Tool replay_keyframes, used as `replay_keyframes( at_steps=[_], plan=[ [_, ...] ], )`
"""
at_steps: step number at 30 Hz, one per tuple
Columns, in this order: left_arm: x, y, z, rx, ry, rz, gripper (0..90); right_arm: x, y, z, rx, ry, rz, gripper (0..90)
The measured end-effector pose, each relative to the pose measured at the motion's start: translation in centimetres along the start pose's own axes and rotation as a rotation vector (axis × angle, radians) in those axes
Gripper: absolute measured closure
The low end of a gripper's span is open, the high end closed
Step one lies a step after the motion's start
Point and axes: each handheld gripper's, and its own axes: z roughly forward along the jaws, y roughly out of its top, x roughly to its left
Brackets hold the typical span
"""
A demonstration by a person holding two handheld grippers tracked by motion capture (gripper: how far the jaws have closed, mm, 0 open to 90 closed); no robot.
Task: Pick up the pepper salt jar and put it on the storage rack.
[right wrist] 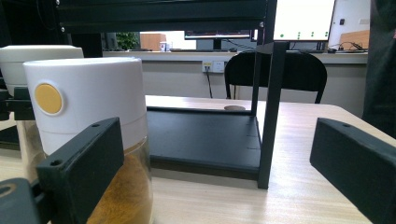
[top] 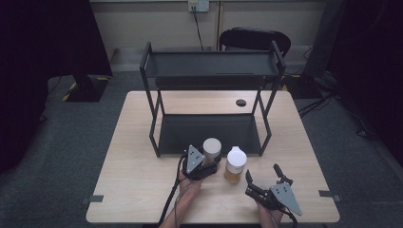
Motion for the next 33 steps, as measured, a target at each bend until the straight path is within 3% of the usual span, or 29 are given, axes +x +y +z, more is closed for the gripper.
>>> replay_keyframes(
  at_steps=[19,33],
  plan=[
    [0.9,0.9,-1.4,-0.022,-0.004,0.000,35.6,0.0,0.0,0.0,0.000,0.000,0.000,1.6],
    [1.4,3.2,-2.7,-0.043,-0.006,0.003,35.7,0.0,0.0,0.0,0.000,-0.002,0.000,1.6]
  ],
)
